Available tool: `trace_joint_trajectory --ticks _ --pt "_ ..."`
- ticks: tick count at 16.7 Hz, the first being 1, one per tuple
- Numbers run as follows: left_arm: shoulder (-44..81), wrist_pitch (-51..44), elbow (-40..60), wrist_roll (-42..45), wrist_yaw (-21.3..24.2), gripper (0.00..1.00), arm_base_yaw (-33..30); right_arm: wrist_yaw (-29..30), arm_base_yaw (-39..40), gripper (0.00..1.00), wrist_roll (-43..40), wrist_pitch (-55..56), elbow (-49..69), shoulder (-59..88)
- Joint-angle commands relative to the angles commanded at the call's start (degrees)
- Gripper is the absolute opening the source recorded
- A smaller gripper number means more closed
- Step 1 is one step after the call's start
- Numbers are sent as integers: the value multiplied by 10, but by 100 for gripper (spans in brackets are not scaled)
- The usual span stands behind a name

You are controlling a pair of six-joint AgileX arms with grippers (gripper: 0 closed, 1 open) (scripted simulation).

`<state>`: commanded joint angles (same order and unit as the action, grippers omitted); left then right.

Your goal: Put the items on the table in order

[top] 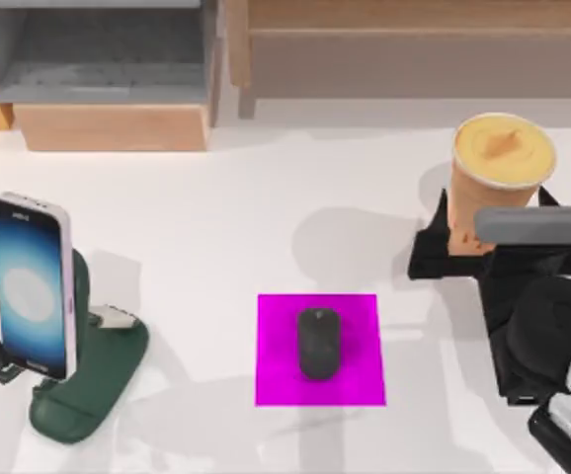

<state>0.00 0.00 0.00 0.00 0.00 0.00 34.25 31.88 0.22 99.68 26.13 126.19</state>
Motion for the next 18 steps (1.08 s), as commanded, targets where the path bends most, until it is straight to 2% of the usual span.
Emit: trace_joint_trajectory --ticks 10,18 --pt "0 0 0 0 0 100 0 -24 -24 100 0 -37 40 3" --pt "0 0 0 0 0 100 0 -24 -24 40 0 -37 40 3"
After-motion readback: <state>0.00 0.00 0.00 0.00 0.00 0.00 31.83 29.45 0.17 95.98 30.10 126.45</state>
